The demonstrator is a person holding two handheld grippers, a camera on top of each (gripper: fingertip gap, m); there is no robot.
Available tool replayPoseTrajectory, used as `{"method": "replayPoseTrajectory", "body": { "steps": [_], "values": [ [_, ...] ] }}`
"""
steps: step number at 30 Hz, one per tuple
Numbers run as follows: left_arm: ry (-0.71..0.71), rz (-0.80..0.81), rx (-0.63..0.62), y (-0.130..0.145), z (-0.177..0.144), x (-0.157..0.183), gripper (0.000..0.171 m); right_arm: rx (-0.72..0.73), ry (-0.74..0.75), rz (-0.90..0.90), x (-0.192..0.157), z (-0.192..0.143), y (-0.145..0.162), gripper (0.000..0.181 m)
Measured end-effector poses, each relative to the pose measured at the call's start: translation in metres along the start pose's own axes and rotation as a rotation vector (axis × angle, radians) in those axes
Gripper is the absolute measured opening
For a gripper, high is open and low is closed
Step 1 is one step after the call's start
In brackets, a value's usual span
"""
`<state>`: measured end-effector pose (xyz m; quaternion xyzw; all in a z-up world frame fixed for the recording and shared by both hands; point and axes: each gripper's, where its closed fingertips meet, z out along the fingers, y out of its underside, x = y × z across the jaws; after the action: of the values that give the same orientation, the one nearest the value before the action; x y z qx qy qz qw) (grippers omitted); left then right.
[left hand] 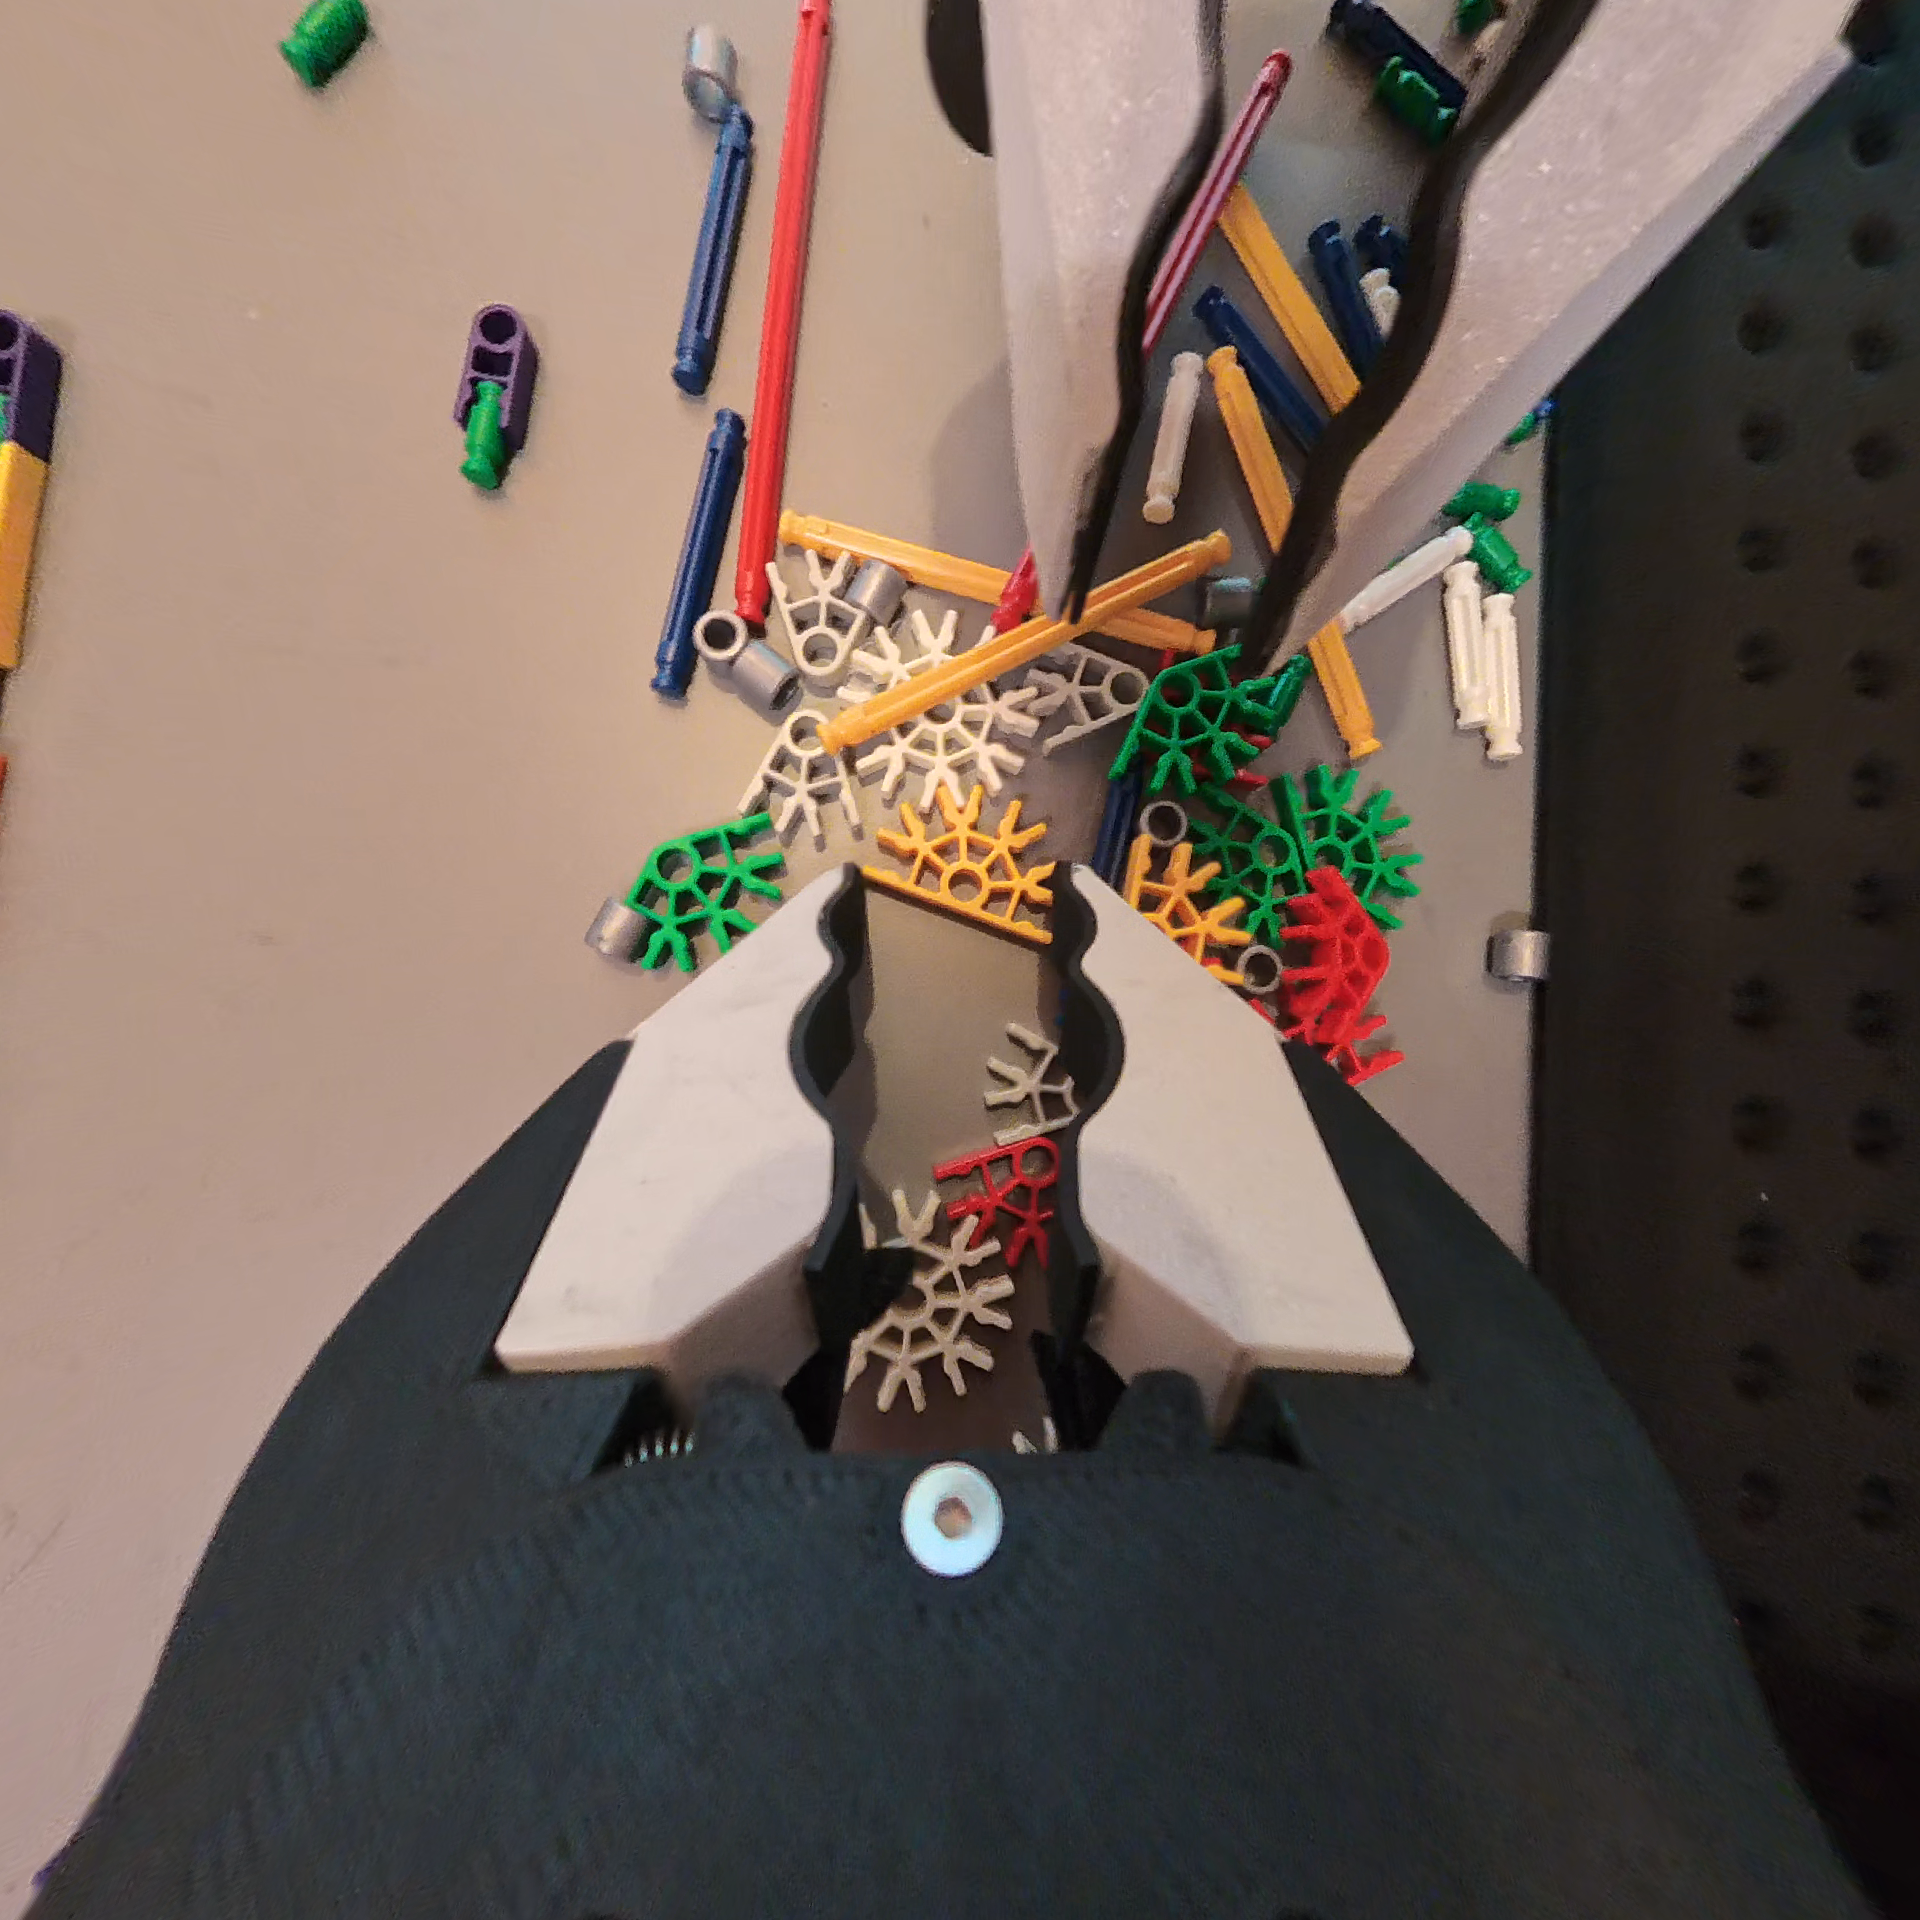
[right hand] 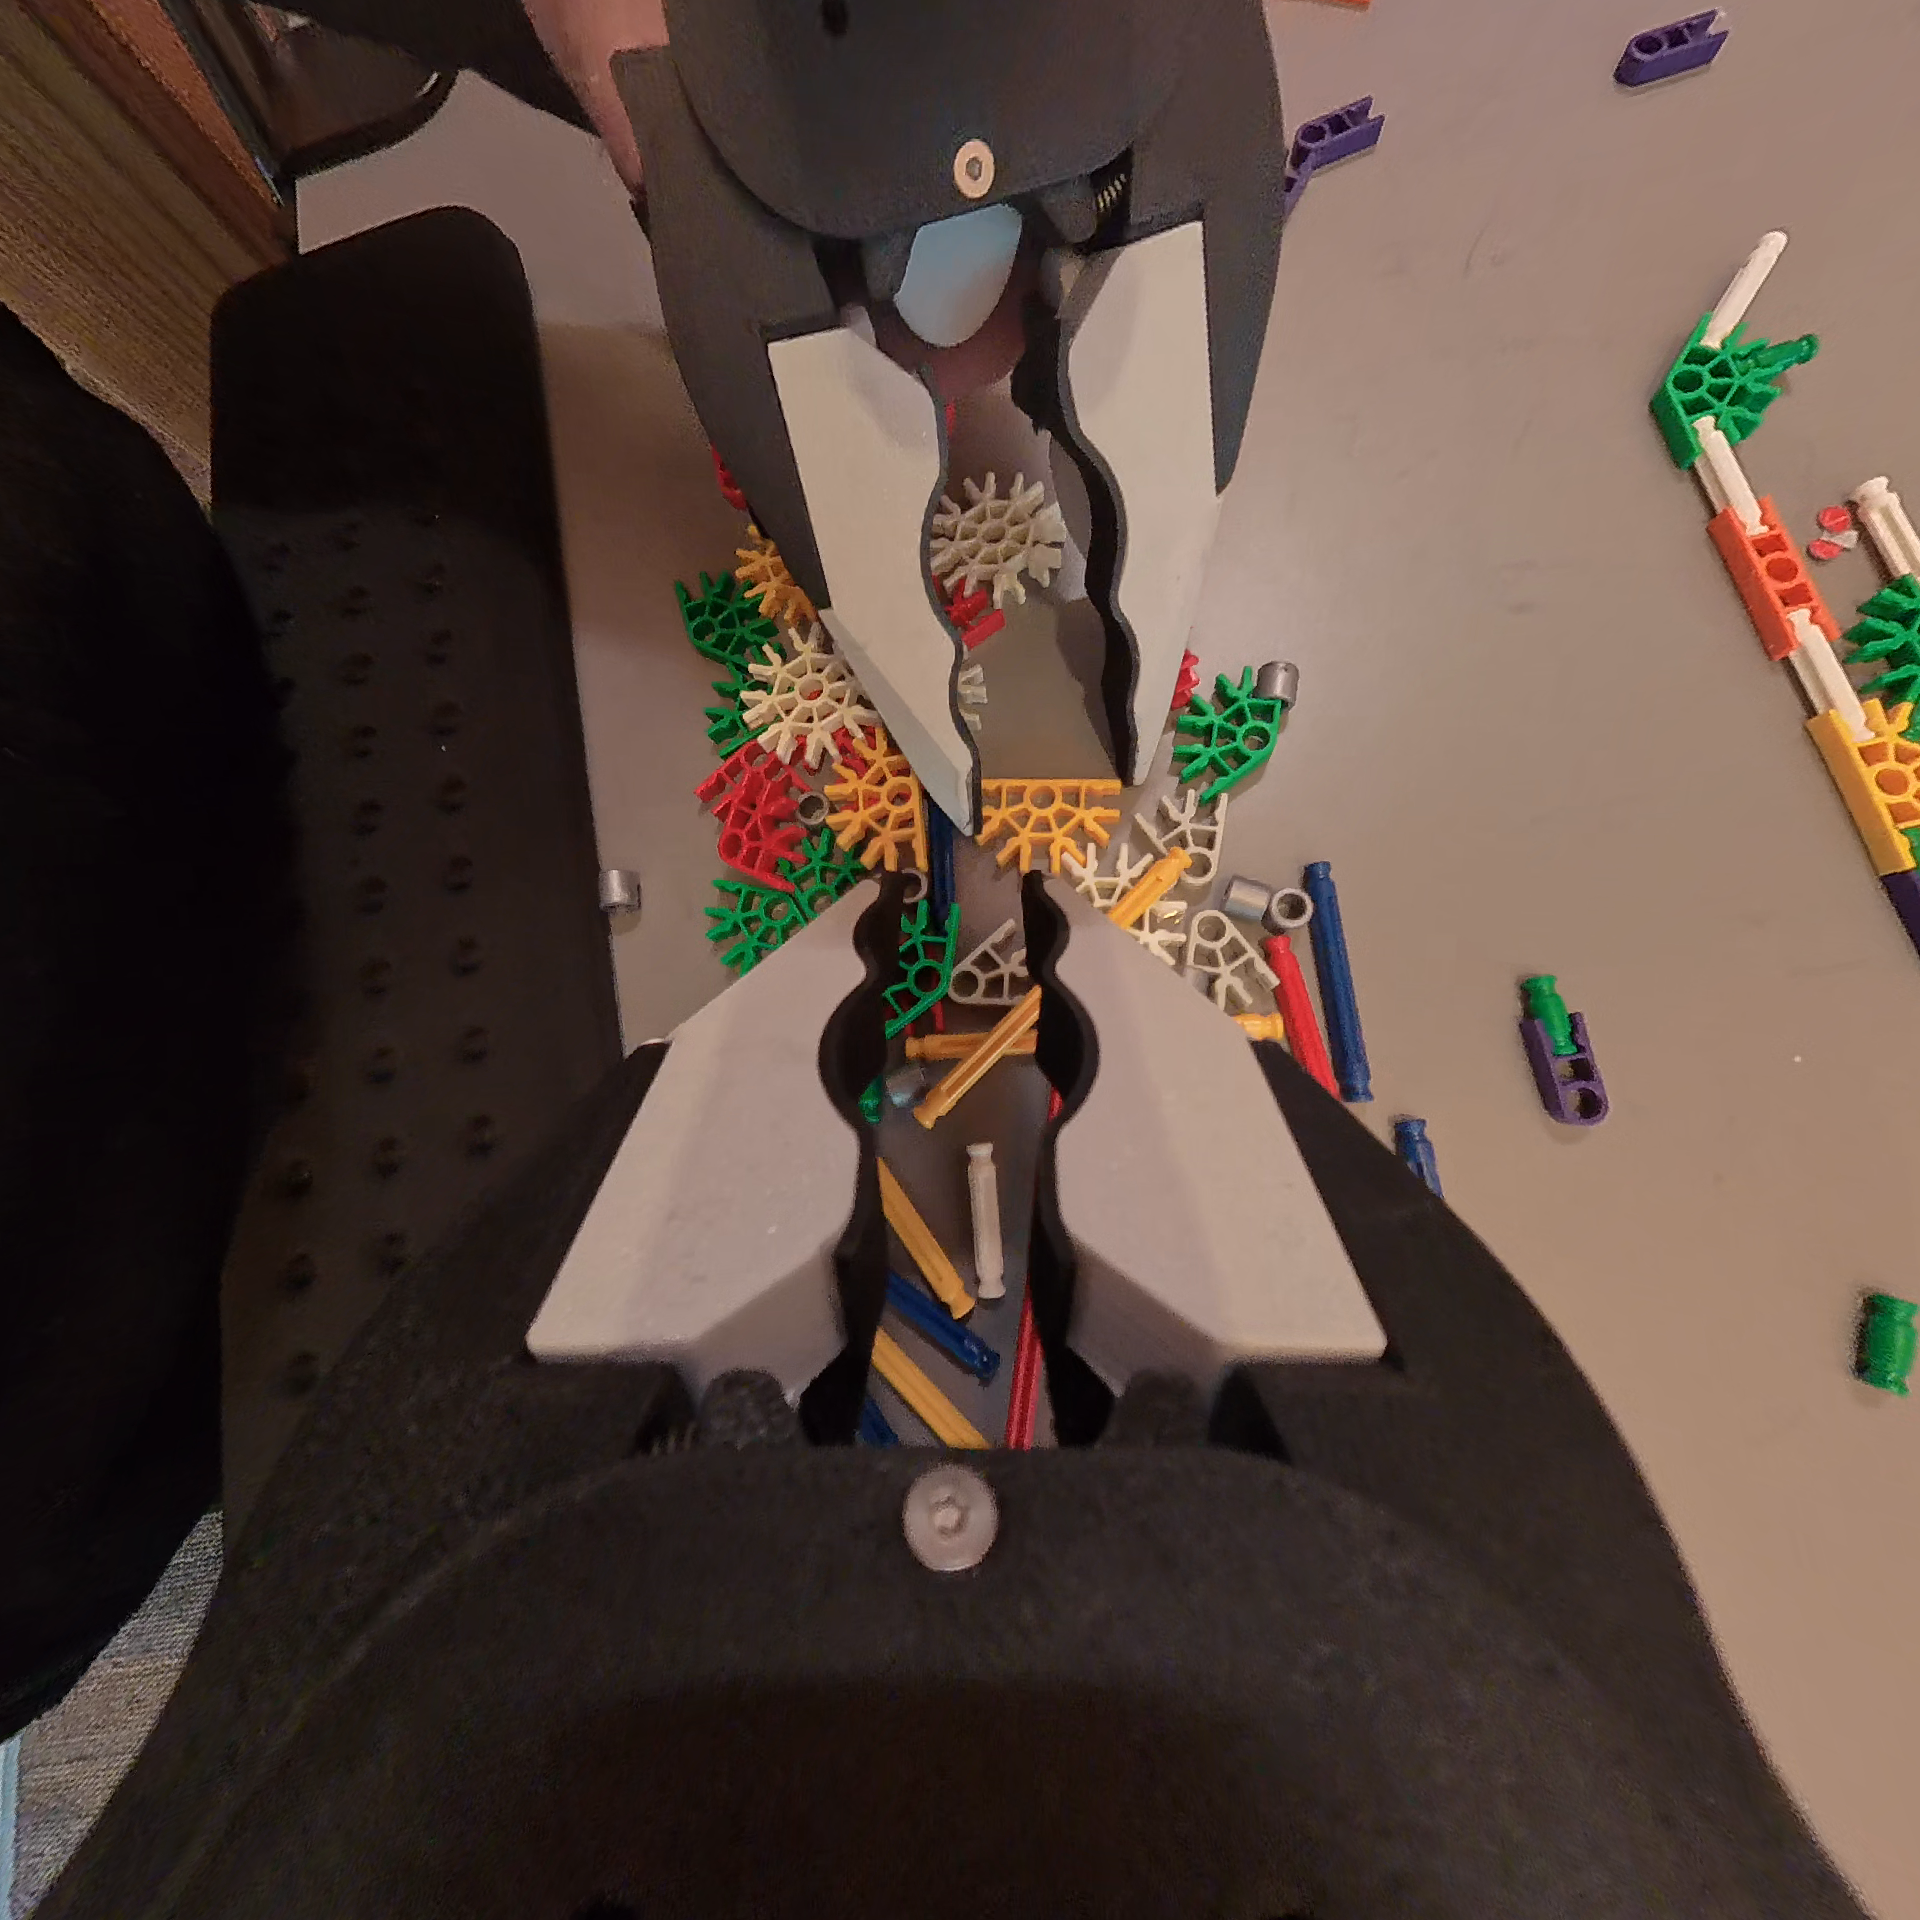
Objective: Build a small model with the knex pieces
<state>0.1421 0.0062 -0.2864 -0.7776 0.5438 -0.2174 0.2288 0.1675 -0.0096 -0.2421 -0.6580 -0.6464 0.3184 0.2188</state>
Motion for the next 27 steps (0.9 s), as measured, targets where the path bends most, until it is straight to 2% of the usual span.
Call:
{"method": "replayPoseTrajectory", "body": {
  "steps": [9, 11, 15, 18, 23, 27],
  "values": [
    [-0.025, 0.003, 0.059, -0.006, 0.001, 0.006, 0.028, 0.033, 0.018, 0.061, 0.003, -0.001, 0.006, 0.022],
    [-0.047, -0.006, 0.085, -0.008, -0.002, 0.007, 0.0, 0.04, 0.025, 0.09, 0.006, 0.0, 0.006, 0.022],
    [-0.076, 0.002, 0.075, -0.002, -0.003, 0.011, 0.0, 0.054, 0.03, 0.163, 0.008, -0.001, 0.006, 0.024],
    [-0.08, -0.036, 0.08, 0.002, -0.01, 0.009, 0.009, 0.062, 0.02, 0.185, -0.001, -0.003, 0.006, 0.024],
    [-0.059, -0.071, 0.061, 0.008, -0.01, 0.013, 0.023, -0.024, 0.085, 0.103, -0.004, 0.018, 0.006, 0.034],
    [-0.029, -0.083, 0.043, 0.009, -0.005, 0.018, 0.021, -0.107, 0.117, -0.053, 0.006, 0.033, 0.003, 0.039]
  ]
}}
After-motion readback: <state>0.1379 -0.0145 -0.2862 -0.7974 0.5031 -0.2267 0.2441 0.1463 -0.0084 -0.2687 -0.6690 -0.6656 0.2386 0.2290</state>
